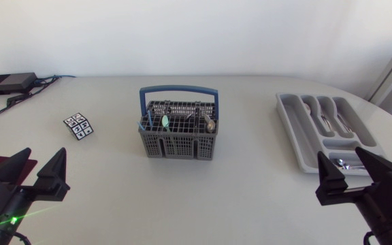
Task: Transfer all utensils from the basket to the drawer tray.
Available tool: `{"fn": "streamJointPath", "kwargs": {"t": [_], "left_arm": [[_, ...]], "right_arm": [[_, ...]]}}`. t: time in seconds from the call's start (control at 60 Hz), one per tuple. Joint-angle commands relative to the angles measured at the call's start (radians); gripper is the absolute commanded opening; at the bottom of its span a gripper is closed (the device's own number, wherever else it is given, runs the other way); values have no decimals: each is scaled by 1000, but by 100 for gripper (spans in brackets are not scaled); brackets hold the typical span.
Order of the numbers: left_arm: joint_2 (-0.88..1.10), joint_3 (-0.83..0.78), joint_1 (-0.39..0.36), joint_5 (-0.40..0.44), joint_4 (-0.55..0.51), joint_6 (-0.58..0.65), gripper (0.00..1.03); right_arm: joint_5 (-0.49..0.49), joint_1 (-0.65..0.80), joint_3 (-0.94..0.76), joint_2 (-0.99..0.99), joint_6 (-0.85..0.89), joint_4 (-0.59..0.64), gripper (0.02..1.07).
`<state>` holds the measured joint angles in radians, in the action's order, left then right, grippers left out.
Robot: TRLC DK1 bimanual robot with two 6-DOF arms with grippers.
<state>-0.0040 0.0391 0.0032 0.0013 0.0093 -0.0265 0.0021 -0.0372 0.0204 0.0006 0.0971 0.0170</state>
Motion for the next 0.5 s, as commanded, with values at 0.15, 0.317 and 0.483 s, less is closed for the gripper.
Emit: {"fn": "streamJointPath", "kwargs": {"t": [0.15, 0.317, 0.483], "left_arm": [[-10, -28, 4, -1, 4, -10, 99], [-8, 4, 18, -1, 8, -10, 99], [44, 77, 15, -1, 15, -15, 99]], "right_arm": [[26, 2, -20, -8, -20, -37, 103], [32, 5, -4, -7, -10, -49, 103], [30, -7, 65, 73, -10, -65, 103]]}}
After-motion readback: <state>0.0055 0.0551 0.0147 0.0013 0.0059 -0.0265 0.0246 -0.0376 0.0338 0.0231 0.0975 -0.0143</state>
